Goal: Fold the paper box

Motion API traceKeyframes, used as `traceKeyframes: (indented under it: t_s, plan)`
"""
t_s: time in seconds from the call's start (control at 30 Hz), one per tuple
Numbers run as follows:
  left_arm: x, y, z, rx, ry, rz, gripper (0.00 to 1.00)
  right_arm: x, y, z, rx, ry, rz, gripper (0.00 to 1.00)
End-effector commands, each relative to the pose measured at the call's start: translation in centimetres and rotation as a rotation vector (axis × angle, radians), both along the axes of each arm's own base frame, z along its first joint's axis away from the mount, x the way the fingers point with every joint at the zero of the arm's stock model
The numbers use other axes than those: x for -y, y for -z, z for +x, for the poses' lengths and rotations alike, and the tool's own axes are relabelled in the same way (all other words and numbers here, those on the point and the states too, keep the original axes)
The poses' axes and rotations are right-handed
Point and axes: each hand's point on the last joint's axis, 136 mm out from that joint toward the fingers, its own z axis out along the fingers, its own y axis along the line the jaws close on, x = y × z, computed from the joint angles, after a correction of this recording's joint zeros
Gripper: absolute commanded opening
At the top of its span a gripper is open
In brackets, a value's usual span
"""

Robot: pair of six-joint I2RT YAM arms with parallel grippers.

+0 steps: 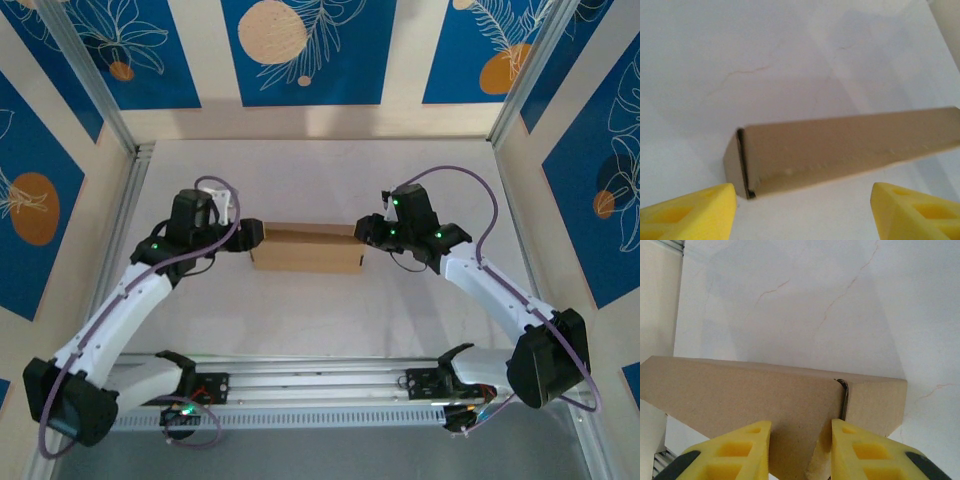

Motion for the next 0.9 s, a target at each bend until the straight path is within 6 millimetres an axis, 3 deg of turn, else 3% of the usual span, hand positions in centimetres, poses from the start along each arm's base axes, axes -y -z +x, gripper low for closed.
traceKeyframes:
  t_s: [0.0,0.2,0.33,0.53,0.7,0.87]
  plan:
    - [-1.2,-0.5,2.6,0.027,-0.1,-0.017,0.71,1.4,4.1,-2.6,-0.157,-0.01,-0.122,0.32]
    - [-1.4,2.4,3.5,-0.037,-0.152,-0.078,0.63,1.4,4.2,-2.6,-0.161,-0.007,-0.12,0.32]
    - [-1.2,5.3,2.2,-0.097,-0.178,-0.15,0.55,1.5,4.6,-2.6,-0.165,-0.001,-0.127,0.32]
    - [-2.9,9.4,-0.1,-0.144,-0.257,-0.135,0.5,1.6,5.6,-2.5,-0.185,0.006,-0.137,0.32]
    - [-3.7,10.7,-0.9,-0.153,-0.284,-0.103,0.48,1.4,6.0,-2.4,-0.199,-0.001,-0.136,0.37]
    - [-3.9,10.9,-1.0,-0.157,-0.293,-0.098,0.46,1.2,3.3,-1.9,-0.146,-0.027,-0.115,0.49]
